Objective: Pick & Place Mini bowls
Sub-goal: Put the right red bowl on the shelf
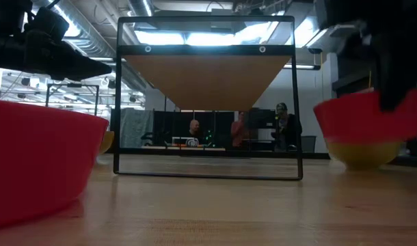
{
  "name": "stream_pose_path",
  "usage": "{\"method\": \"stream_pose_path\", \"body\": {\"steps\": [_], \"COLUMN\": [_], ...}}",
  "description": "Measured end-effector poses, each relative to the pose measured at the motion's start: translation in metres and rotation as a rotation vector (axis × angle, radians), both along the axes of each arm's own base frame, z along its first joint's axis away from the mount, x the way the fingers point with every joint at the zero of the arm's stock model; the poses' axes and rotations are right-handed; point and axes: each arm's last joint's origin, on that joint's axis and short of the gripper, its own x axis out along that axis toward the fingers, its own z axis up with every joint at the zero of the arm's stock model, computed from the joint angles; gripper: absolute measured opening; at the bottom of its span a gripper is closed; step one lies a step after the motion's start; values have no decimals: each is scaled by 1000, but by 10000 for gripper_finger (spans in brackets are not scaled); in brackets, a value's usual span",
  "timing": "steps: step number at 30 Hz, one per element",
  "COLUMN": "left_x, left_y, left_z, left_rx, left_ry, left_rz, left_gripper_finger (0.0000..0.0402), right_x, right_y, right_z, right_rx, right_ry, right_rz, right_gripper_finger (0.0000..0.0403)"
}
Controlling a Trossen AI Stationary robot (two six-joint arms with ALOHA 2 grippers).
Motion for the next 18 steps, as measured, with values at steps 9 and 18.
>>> {"method": "stream_pose_path", "body": {"steps": [9,18], "left_x": [0,0], "left_y": [0,0], "left_z": [0,0], "left_rx": [0,0], "left_ry": [0,0], "left_rz": [0,0], "left_gripper_finger": [86,86], "right_x": [1,-5], "right_y": [-1,-5], "right_z": [39,57], "right_rx": [-74,-121], "right_ry": [13,64], "right_rz": [20,18], "right_gripper_finger": [6,6]}}
